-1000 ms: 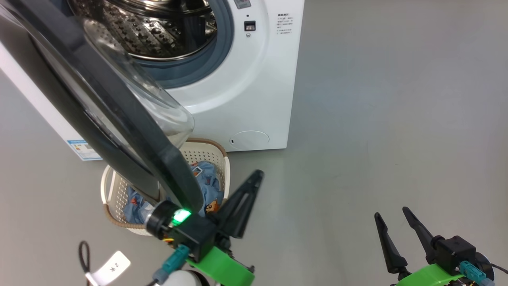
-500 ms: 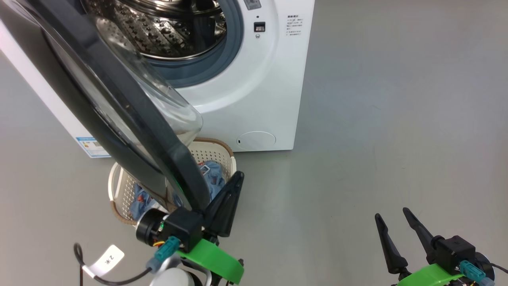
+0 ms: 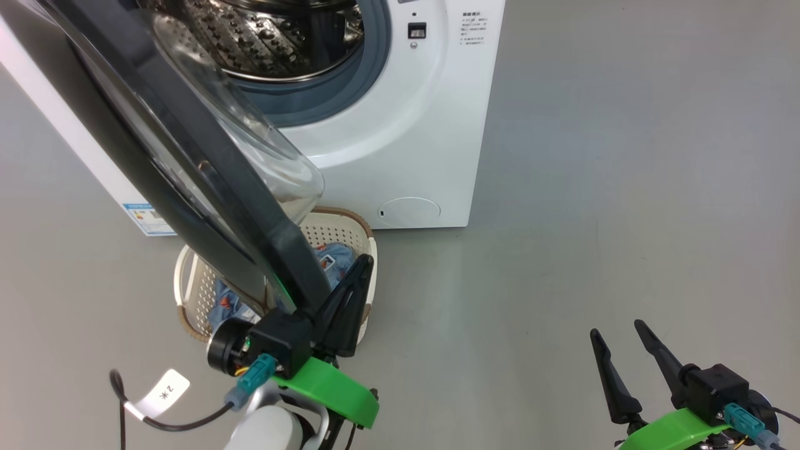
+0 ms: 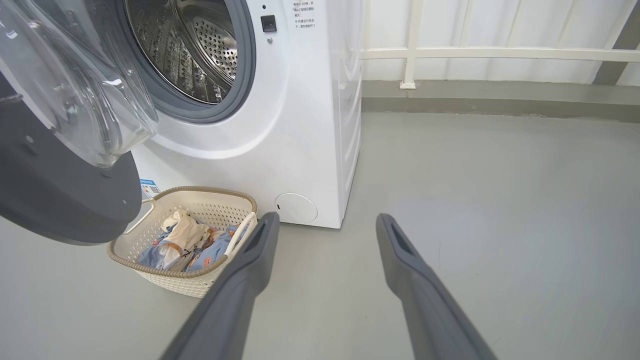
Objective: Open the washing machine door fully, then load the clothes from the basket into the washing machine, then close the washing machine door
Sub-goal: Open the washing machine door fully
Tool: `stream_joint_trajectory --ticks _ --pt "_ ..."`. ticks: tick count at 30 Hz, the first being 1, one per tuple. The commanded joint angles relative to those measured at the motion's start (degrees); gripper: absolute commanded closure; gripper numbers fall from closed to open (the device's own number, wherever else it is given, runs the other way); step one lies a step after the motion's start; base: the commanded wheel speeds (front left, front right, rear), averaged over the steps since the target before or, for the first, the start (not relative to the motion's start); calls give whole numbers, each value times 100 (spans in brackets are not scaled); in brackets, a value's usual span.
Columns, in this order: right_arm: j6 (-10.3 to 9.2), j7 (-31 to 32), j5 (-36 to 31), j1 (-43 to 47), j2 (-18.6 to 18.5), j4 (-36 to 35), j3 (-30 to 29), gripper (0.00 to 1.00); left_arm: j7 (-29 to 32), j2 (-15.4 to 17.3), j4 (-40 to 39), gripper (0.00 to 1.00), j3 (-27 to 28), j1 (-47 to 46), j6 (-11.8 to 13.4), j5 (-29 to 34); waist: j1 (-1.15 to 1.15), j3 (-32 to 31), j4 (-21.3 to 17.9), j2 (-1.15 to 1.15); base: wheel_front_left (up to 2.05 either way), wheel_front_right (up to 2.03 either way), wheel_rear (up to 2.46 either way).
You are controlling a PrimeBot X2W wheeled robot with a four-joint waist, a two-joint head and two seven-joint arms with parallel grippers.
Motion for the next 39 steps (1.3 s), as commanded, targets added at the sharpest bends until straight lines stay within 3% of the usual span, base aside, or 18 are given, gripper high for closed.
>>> stream_joint_trajectory --ticks 1,21,39 --pt "8 -69 14 -146 -46 -115 137 0 -28 31 -92 100 175 -203 44 -34 0 10 14 0 0 0 0" --pt "8 -69 13 -239 -36 -98 124 0 -41 29 14 100 159 -336 68 -91 0 163 13 0 0 0 0" --pt "8 -69 36 -260 -68 -55 144 0 -42 31 35 100 145 -115 163 -252 0 150 403 0 0 0 0"
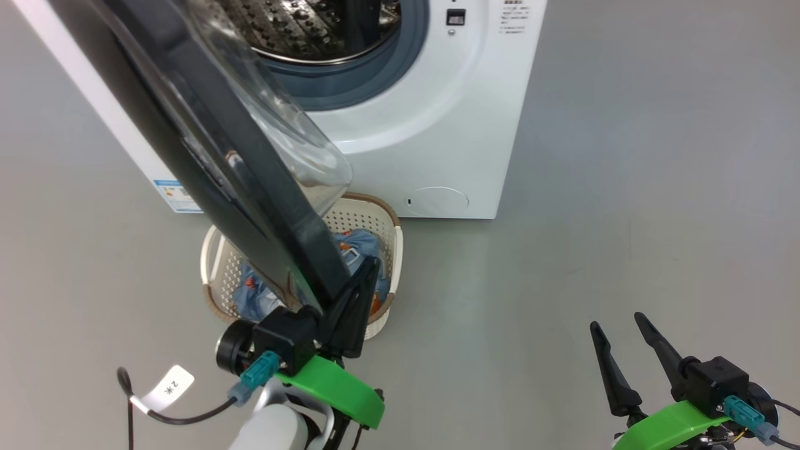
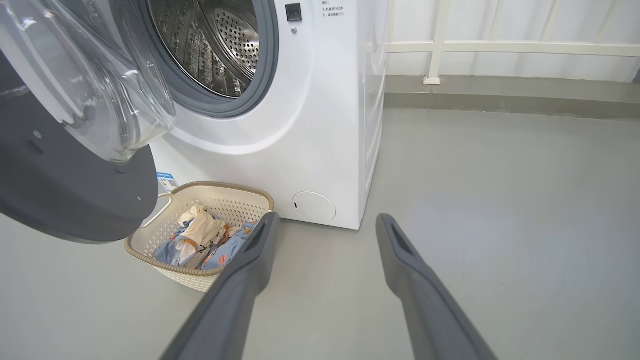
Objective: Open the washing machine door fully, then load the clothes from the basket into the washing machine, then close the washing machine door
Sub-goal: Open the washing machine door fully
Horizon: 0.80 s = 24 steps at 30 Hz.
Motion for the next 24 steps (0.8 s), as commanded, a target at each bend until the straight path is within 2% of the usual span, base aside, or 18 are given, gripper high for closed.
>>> stream_joint_trajectory --ticks 1,8,24 --pt "8 -69 38 -134 -54 -110 141 0 -36 73 -130 100 212 -29 76 -80 0 -9 43 0 0 0 0" --pt "8 -69 67 -126 -52 -81 175 0 -37 127 59 100 355 -26 189 -158 0 -74 128 0 0 0 0" --pt "8 -69 110 -13 -89 -71 218 0 -14 376 -199 100 499 319 375 -188 0 -196 377 0 0 0 0"
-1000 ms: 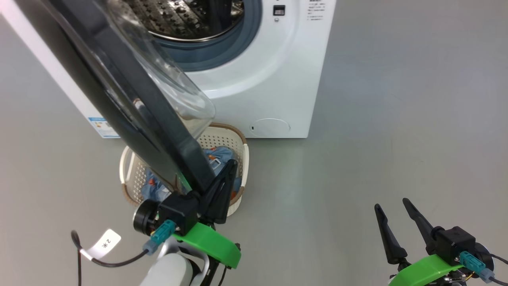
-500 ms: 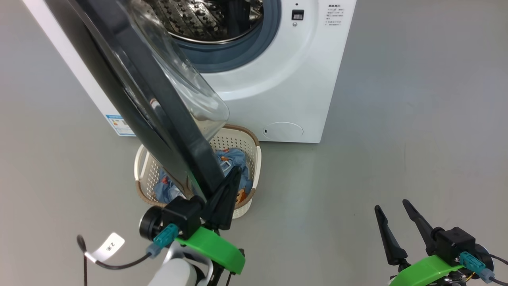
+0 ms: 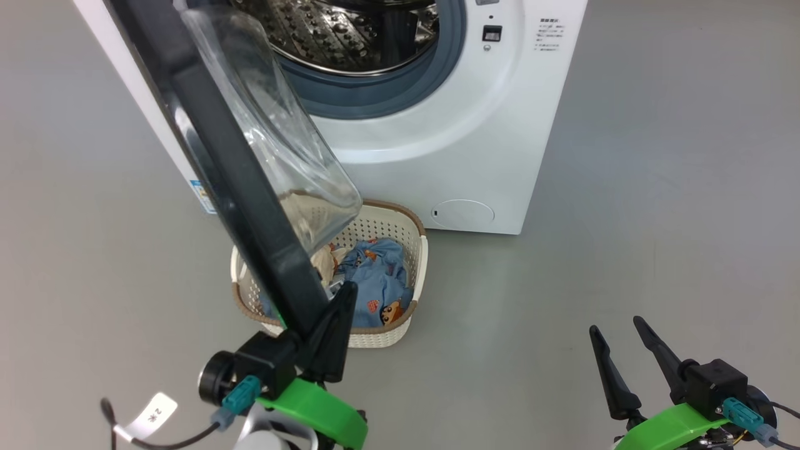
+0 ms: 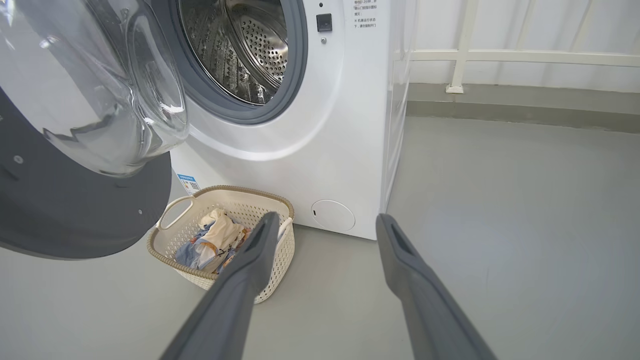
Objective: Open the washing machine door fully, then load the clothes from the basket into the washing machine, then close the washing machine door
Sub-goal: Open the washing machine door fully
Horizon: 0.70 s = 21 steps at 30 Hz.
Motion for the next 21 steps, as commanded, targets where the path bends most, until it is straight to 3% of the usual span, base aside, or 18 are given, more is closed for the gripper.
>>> stream_joint_trajectory --ticks 1,21 --pt "8 -70 55 -30 -71 -119 193 0 -9 292 -197 100 402 -36 151 -28 0 -2 56 0 0 0 0" --pt "8 -70 48 35 -100 -139 144 0 254 867 -1475 100 841 683 701 -49 0 68 481 0 0 0 0"
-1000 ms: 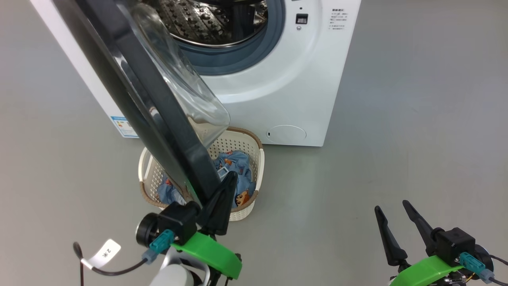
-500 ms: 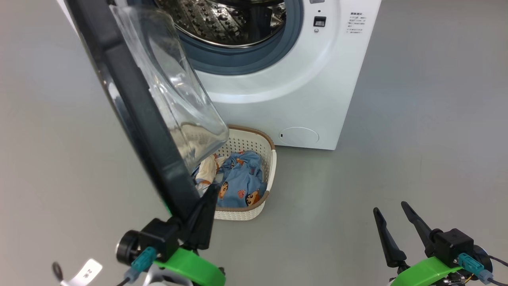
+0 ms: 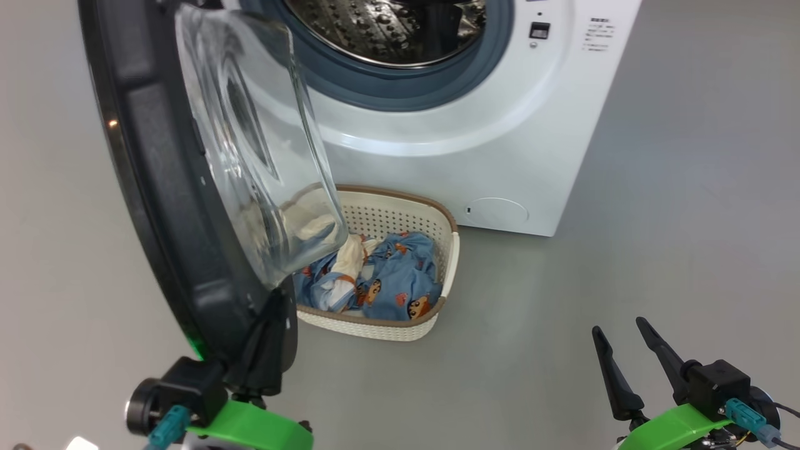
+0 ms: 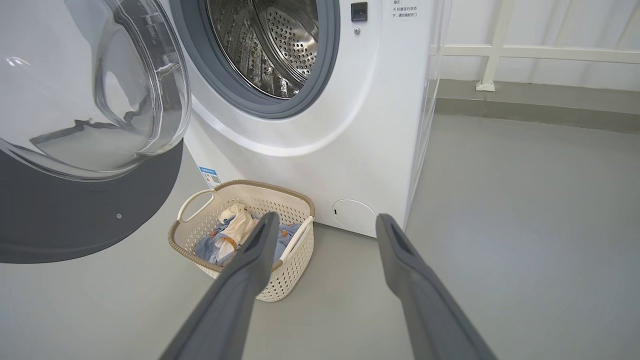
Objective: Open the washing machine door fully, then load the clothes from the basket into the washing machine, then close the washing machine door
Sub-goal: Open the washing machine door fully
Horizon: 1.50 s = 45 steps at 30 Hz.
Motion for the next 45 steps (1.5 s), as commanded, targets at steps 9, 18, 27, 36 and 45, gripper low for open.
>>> stream_joint_trajectory --ticks 9,18,27,36,45 --pt "8 -70 64 74 -79 -147 156 0 -41 292 -8 100 644 167 287 -233 0 -78 489 0 0 0 0" --pt "8 -70 55 16 -155 -127 254 0 -139 421 579 100 1111 26 272 -525 0 -48 635 0 0 0 0" --pt "8 -70 29 -248 -371 -183 410 0 -255 714 1476 100 1926 -669 131 -874 0 342 475 0 0 0 0" --pt "8 7 -30 -415 -460 -293 400 0 -294 884 2235 100 2609 -1311 -9 -1020 0 678 428 0 0 0 0" --pt "8 140 -66 -524 -548 -424 407 0 -297 853 2737 100 3509 -1830 -221 -732 0 886 455 0 0 0 0"
